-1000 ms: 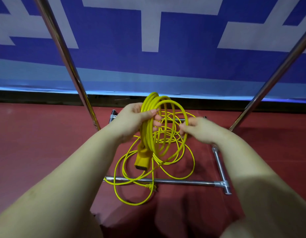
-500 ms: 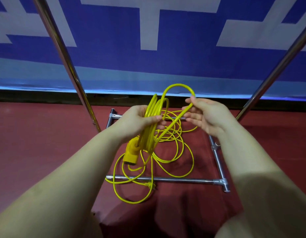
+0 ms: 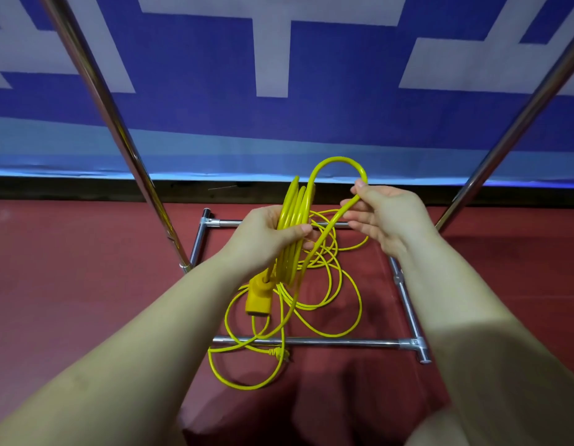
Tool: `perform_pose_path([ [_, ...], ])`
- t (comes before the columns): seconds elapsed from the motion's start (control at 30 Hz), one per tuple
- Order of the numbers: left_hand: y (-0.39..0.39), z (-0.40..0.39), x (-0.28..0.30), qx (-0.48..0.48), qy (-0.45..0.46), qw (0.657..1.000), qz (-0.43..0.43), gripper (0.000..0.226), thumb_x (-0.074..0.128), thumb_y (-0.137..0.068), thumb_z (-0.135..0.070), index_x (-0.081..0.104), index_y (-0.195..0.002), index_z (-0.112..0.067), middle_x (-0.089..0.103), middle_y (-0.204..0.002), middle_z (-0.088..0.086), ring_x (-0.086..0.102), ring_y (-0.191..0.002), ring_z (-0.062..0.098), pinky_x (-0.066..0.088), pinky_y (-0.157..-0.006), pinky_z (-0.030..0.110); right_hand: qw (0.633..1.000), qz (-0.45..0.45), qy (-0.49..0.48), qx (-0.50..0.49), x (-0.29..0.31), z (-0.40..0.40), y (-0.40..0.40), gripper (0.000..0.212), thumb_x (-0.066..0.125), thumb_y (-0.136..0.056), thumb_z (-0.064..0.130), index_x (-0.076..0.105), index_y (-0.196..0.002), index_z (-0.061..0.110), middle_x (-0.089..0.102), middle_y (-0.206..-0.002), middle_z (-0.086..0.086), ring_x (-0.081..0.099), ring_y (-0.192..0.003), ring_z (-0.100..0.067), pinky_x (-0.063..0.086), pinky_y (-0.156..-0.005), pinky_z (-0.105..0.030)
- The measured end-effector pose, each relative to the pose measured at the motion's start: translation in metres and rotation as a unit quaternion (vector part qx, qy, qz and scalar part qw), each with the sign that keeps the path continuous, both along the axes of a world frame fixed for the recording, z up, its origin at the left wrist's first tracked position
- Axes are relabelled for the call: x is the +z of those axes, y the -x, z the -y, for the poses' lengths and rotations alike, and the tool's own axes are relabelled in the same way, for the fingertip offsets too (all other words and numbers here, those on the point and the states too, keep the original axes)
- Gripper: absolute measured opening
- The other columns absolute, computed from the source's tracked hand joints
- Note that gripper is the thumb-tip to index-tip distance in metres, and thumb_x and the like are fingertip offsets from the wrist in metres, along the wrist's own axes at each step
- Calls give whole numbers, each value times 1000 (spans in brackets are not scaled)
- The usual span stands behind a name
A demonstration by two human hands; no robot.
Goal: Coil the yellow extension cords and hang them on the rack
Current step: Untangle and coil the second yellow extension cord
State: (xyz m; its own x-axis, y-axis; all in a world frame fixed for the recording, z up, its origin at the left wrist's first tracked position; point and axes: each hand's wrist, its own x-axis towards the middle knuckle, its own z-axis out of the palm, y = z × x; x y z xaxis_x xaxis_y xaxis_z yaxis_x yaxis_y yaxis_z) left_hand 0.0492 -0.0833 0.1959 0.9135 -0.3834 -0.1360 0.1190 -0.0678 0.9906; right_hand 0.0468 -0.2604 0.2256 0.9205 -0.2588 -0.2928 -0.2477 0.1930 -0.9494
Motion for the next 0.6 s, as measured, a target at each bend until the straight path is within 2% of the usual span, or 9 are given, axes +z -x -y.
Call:
perform_pose_path([
  [0.07,-2,-2,-3,4,-22,1000,8,4,62,-89,-10,64,-86,-9,71,-76,4,67,-66,14,57,-62,29,999,-6,-33,1,2,0,0,18,55,-94,26,56,-82,13,66,-49,3,62,-44,-6,50,-44,-15],
  [0.17,-3,-2,-4,-25,-45,999,14,8,65,-87,-17,66,-90,-9,70,-82,9,65,-72,20,54,-73,36,998,3,-68,-17,3,-2,-1,17,55,-93,23,55,-82,11,65,-49,3,63,-44,-5,49,-43,-15],
  [0.3,2,4,-4,-67,35,996,-51,10,62,-86,-5,66,-94,-10,74,-83,7,70,-75,15,58,-77,31,997,19,-72,-36,-2,-8,-4,17,55,-94,22,54,-80,11,64,-48,3,61,-42,-4,49,-42,-15],
  [0.43,4,7,-1,-51,77,994,-64,11,58,-87,2,64,-92,-7,72,-75,5,70,-68,15,60,-69,30,996,45,-71,-39,1,-9,-3,22,53,-94,30,55,-84,10,66,-63,-3,64,-48,-7,53,-49,-18],
  [0.5,3,7,0,-24,91,994,-60,11,57,-88,2,65,-88,-6,71,-73,6,69,-65,16,60,-65,30,999,26,-31,12,3,-8,0,35,49,-92,44,57,-92,10,68,-76,-8,69,-59,-14,57,-58,-25],
  [0.53,1,7,1,-2,102,993,-61,11,57,-88,1,65,-86,-6,71,-72,6,68,-63,15,59,-63,30,997,-5,27,65,3,-9,2,42,45,-91,51,59,-96,11,69,-81,-7,70,-66,-16,57,-63,-28],
  [0.6,-5,3,0,52,130,987,-77,9,57,-89,-1,64,-87,-6,72,-71,4,69,-63,14,58,-60,29,963,-70,166,200,-1,-14,8,49,36,-91,57,62,-103,17,69,-90,-4,68,-81,-17,53,-77,-32],
])
